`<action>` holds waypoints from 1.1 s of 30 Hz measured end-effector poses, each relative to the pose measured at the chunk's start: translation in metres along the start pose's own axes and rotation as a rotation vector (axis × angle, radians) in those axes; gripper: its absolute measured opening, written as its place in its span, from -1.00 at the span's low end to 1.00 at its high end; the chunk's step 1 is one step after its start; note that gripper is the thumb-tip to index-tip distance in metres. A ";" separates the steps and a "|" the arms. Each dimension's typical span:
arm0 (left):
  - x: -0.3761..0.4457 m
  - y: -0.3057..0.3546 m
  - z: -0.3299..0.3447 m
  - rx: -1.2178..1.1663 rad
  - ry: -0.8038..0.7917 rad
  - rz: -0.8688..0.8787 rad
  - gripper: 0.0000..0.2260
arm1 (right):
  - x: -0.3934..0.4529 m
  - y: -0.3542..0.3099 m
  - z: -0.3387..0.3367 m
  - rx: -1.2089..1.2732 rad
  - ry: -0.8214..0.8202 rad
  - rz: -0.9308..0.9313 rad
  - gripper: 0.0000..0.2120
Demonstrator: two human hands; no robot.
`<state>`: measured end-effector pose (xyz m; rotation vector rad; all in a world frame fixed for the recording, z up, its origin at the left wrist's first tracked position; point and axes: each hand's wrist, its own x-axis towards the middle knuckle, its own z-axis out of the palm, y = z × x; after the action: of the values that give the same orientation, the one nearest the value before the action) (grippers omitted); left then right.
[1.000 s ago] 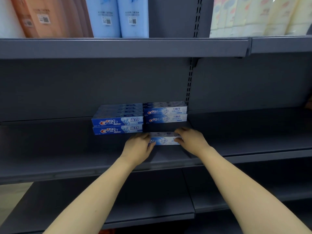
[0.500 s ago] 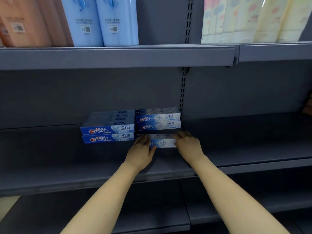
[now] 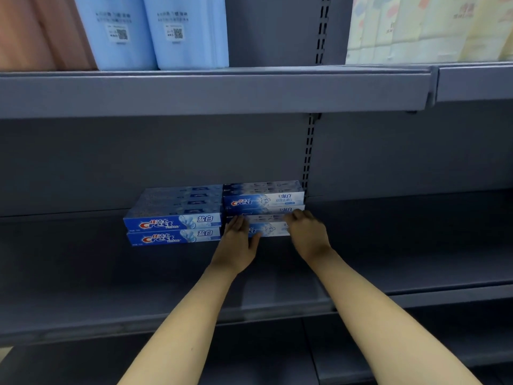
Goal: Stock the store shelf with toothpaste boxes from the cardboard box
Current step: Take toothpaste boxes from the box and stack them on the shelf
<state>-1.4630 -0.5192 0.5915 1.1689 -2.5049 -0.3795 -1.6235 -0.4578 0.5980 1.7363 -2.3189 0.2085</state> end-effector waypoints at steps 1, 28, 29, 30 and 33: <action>0.003 -0.002 0.002 -0.008 0.008 -0.006 -0.46 | 0.003 0.000 0.002 0.001 0.003 0.004 -0.58; -0.039 0.014 0.004 -0.125 0.113 -0.016 -0.50 | -0.021 -0.025 0.011 0.272 0.214 0.063 -0.60; -0.048 0.017 0.005 -0.111 0.130 0.004 -0.51 | -0.029 -0.028 0.010 0.303 0.239 0.064 -0.60; -0.058 0.019 0.008 -0.084 0.157 0.036 -0.54 | -0.037 -0.031 0.011 0.333 0.259 0.065 -0.61; -0.085 0.022 0.016 -0.036 0.256 0.110 -0.61 | -0.060 -0.038 0.011 0.393 0.355 0.055 -0.67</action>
<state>-1.4337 -0.4381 0.5681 0.9925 -2.3173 -0.2290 -1.5724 -0.4160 0.5698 1.6265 -2.1616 0.9562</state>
